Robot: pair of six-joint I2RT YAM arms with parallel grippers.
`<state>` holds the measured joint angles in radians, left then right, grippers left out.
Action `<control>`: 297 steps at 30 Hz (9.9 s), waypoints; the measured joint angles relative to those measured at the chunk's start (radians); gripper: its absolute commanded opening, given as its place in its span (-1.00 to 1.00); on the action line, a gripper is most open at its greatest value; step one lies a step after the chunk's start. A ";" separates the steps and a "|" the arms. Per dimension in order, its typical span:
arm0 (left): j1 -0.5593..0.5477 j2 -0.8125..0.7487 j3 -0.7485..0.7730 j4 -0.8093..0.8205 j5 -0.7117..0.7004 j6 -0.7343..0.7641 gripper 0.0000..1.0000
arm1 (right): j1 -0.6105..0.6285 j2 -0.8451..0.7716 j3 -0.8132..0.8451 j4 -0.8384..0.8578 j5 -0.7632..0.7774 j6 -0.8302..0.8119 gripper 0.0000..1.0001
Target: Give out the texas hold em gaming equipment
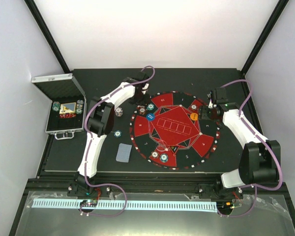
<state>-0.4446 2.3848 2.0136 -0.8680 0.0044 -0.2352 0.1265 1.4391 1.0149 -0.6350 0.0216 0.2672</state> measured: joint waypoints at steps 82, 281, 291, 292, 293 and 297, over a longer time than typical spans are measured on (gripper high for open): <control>0.195 -0.327 -0.497 0.123 -0.060 -0.005 0.05 | 0.000 0.000 0.009 -0.001 -0.023 0.000 0.60; 0.288 -1.175 -0.990 0.144 -0.175 0.079 0.97 | 0.017 0.633 0.595 -0.137 0.151 -0.006 -0.30; 0.288 -1.174 -0.990 0.145 -0.175 0.079 0.98 | 0.005 0.798 0.794 -0.211 0.151 -0.027 -0.30; 0.288 -1.174 -0.990 0.145 -0.175 0.079 0.98 | 0.005 0.806 0.805 -0.215 0.151 -0.028 -0.29; 0.288 -1.174 -0.990 0.145 -0.175 0.079 0.98 | 0.005 0.817 0.819 -0.221 0.151 -0.029 -0.29; 0.288 -1.173 -0.990 0.145 -0.175 0.079 0.98 | 0.005 0.842 0.841 -0.231 0.151 -0.034 -0.25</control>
<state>-0.1562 1.2121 1.0237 -0.7231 -0.1711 -0.1558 0.1310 2.2810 1.8557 -0.8658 0.1730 0.2337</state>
